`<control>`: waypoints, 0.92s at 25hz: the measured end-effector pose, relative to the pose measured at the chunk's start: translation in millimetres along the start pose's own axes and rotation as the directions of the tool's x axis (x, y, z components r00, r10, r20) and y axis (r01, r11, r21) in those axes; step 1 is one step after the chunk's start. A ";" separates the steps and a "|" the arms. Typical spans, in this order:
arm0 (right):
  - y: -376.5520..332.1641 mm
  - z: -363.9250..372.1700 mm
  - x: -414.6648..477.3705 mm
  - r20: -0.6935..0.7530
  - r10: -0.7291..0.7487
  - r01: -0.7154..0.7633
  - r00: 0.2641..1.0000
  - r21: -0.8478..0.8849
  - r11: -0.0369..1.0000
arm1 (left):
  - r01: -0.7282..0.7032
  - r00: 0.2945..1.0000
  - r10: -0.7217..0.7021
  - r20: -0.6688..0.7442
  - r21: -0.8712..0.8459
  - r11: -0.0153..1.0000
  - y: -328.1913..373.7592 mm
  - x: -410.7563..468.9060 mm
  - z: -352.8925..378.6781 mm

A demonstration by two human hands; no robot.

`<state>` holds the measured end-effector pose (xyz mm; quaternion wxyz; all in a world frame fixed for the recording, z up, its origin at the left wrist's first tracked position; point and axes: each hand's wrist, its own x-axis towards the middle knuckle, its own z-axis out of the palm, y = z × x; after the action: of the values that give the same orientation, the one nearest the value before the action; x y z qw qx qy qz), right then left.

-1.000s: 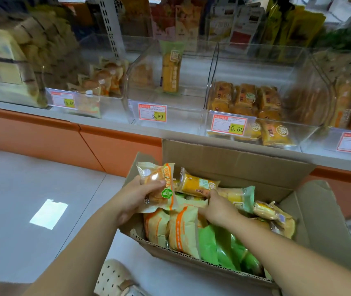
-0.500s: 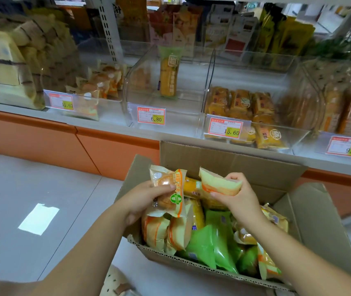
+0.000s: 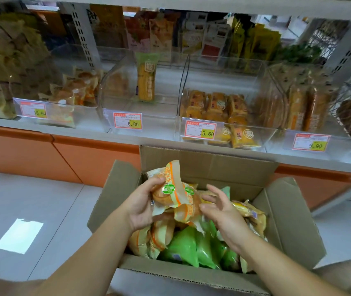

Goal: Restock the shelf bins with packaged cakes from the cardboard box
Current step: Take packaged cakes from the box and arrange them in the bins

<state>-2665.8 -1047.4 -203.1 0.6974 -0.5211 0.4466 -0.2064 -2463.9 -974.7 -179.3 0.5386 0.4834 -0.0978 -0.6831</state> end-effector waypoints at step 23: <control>-23.8 16.8 15.0 0.142 0.081 -0.131 0.987 0.390 0.912 | -0.013 1.000 0.013 0.000 -0.011 1.000 1.8 -8.4 -19.5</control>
<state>-2639.7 -1058.4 -186.5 0.8250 -0.3554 0.3792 -0.2221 -2448.2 -960.9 -183.5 0.5456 0.4797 -0.0971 -0.6803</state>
